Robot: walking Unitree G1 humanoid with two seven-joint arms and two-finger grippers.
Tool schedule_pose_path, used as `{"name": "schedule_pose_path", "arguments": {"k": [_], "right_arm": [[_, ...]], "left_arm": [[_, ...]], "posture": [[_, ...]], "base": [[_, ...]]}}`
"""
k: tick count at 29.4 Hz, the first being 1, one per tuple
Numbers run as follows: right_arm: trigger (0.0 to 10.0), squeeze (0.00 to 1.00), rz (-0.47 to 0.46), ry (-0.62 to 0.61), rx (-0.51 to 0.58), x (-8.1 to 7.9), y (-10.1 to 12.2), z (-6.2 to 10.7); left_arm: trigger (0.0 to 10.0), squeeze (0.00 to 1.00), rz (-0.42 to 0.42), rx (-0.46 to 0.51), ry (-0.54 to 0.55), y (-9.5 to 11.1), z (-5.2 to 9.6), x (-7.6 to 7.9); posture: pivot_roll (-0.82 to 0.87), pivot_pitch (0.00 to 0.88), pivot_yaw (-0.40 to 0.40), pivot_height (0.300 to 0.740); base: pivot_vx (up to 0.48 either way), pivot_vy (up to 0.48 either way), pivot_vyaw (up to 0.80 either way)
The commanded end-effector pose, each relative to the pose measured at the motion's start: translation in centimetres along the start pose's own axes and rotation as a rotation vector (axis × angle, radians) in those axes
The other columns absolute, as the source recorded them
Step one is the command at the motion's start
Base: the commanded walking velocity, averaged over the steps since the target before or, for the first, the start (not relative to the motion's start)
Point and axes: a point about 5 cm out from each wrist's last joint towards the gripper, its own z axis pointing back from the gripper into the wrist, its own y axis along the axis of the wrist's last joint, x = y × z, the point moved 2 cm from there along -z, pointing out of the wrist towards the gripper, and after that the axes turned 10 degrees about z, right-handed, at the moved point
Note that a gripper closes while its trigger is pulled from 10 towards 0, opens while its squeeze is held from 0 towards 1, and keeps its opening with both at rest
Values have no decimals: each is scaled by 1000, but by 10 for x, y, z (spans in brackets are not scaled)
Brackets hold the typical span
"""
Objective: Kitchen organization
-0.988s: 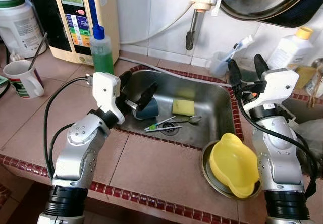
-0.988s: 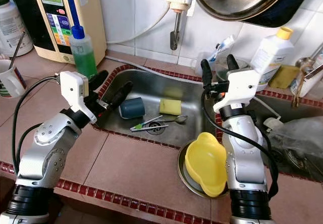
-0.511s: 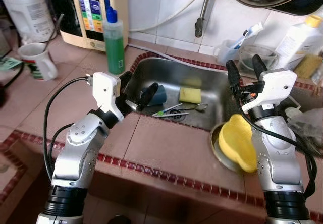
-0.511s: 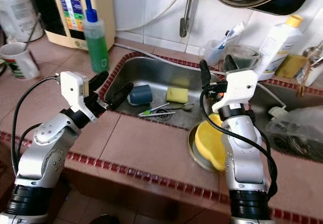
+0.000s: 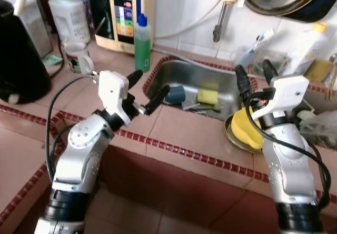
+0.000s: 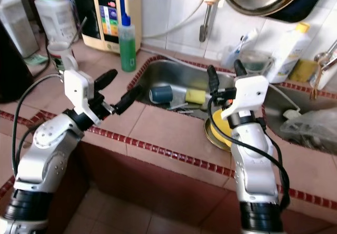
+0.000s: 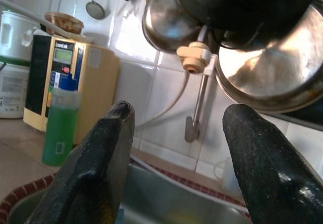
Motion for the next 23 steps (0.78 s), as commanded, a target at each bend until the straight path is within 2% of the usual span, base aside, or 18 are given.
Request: {"name": "schedule_pose_path", "arguments": {"k": [1,9,19,23], "right_arm": [[10000,0,9,-5,-5,1,1,1],[10000,0,-8,6,-18,-9,-2,5],[10000,0,-4,17,-21,-11,-3,5],[10000,0,-7,24,-24,-13,-3,6]], "left_arm": [[10000,0,-14,-7,-26,1,-4,2],[10000,0,2,-6,-47,0,-5,6],[10000,0,-10,-9,-47,0,-6,4],[10000,0,16,6,-36,1,-7,5]], "posture": [[40,45,-50,740],[37,41,-40,740],[40,36,-40,740],[36,31,-40,740]], "base": [[0,0,0],[0,-428,0],[0,-480,0],[0,-82,0]]}}
